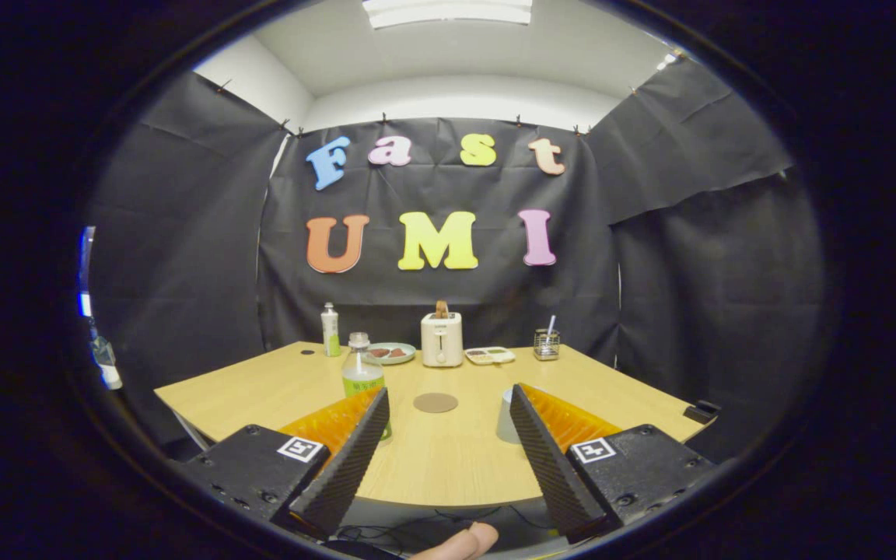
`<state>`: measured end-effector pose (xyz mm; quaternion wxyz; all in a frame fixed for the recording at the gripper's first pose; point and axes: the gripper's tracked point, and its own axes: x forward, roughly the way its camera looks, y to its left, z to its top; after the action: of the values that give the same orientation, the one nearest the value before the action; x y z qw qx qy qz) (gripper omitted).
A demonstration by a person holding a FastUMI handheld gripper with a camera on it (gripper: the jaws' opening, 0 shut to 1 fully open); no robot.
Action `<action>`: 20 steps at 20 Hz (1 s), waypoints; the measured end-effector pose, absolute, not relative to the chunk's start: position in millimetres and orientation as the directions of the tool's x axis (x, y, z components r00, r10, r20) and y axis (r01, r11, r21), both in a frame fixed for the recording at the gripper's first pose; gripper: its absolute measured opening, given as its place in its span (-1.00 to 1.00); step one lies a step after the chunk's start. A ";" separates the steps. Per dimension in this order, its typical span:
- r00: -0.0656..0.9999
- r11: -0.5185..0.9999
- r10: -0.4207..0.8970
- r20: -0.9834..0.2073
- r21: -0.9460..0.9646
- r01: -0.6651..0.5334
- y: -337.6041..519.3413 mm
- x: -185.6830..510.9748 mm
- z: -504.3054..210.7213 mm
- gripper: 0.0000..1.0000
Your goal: Take the bottle from table, then pour the juice into the cup, finally place the bottle on the coaster
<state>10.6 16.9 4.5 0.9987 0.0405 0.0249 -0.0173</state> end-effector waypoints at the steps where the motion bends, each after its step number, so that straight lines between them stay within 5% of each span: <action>1: 0.998 0.996 -0.025 -0.059 0.080 0.030 19.4 14.3 3.2 1.00; 13: 0.995 0.993 0.089 -0.053 0.079 -0.084 91.2 109.8 5.3 1.00; 20: 0.996 0.999 0.038 -0.085 0.032 -0.036 105.2 169.3 -38.5 1.00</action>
<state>169.3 105.2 -38.5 0.9988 0.0154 0.0429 0.0186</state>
